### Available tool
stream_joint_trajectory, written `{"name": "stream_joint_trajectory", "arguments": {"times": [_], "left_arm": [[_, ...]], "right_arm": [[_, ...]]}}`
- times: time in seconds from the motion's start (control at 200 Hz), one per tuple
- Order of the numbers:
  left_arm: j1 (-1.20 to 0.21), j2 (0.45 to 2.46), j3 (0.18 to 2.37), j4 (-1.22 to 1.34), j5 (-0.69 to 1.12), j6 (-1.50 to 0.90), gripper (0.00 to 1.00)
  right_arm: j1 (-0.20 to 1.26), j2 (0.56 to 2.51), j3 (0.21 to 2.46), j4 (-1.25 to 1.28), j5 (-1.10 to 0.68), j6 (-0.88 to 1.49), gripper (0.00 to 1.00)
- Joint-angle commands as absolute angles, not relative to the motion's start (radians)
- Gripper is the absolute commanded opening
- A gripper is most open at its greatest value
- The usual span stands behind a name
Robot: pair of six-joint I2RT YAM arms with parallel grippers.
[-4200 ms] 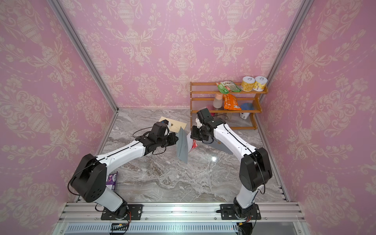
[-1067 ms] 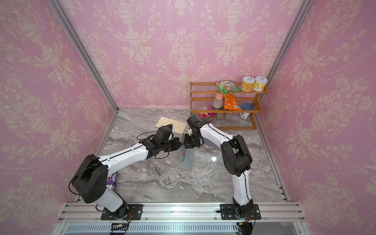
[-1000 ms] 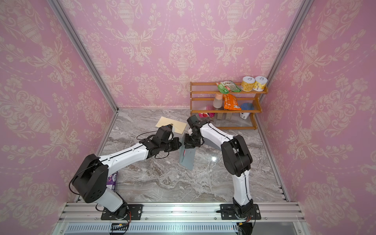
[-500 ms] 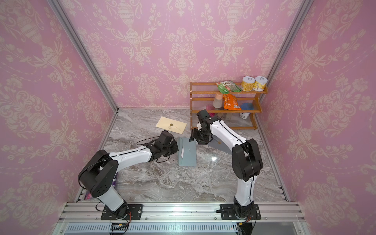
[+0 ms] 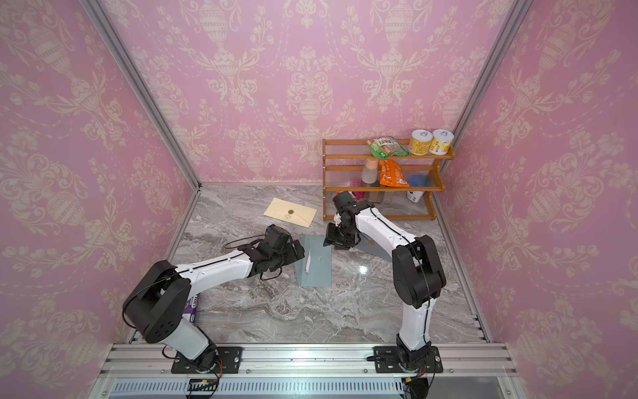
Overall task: Fold the letter paper in half and place it into the envelope
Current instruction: Place the envelope at the center of the board, then fold the envelope flap on the envelope.
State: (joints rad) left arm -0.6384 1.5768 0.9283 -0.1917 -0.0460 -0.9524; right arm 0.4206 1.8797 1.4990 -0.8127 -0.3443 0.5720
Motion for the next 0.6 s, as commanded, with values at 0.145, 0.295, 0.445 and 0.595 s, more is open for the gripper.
{"name": "stream_joint_trajectory", "arguments": {"times": [0.145, 0.295, 0.445, 0.595], "left_arm": [[-0.540, 1.464, 0.884, -0.400, -0.081, -0.840, 0.82], [-0.499, 1.469, 0.861, -0.359, -0.012, -0.818, 0.26], [-0.499, 1.555, 0.909, -0.328, 0.066, -0.786, 0.00], [-0.508, 1.640, 0.940, -0.261, 0.128, -0.796, 0.00]], "right_arm": [[0.453, 1.965, 1.477, -0.767, -0.367, 0.592, 0.00], [0.466, 2.011, 1.485, -0.777, -0.349, 0.590, 0.00], [0.475, 2.054, 1.493, -0.802, -0.308, 0.587, 0.00], [0.482, 2.091, 1.510, -0.809, -0.304, 0.583, 0.00]]}}
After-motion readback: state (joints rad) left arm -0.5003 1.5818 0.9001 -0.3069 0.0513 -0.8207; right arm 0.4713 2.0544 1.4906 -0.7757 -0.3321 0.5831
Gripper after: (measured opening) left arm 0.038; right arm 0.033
